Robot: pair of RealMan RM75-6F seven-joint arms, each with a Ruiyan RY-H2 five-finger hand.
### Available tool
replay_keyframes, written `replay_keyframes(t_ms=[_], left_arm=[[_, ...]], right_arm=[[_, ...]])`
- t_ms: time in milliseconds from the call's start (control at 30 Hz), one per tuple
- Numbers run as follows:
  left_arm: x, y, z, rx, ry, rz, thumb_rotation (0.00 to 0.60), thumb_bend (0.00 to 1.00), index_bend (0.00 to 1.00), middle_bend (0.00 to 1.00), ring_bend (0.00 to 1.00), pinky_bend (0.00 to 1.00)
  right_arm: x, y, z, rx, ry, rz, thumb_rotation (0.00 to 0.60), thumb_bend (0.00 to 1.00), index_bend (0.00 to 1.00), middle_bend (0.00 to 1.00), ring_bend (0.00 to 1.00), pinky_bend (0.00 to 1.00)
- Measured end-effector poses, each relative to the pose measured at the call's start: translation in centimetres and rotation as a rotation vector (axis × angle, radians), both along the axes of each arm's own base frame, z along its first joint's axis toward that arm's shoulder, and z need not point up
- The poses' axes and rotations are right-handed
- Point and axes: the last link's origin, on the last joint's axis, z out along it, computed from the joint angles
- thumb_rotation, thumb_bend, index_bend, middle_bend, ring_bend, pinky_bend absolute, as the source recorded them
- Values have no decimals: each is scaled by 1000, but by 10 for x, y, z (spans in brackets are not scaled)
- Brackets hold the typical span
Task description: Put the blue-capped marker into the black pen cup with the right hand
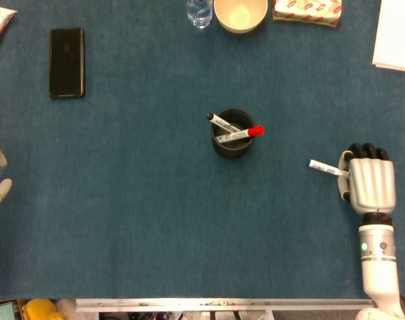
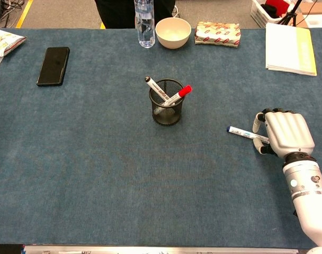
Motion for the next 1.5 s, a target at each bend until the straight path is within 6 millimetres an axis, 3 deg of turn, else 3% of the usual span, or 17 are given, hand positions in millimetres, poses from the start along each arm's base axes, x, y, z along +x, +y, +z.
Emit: replay_keyframes(t_ms=[800,1500], left_arm=[[1,0,0,-1,2,-5,600,189,519,354,279,544],[1,-1,0,0,5,-7,600,189,520,354,279,544]], right_arm=[[-9,-2,5,14,40,-49,600,257,523,328,229,277],[-14,-1,6,21,33,-77,600,341,527,336,229,274]])
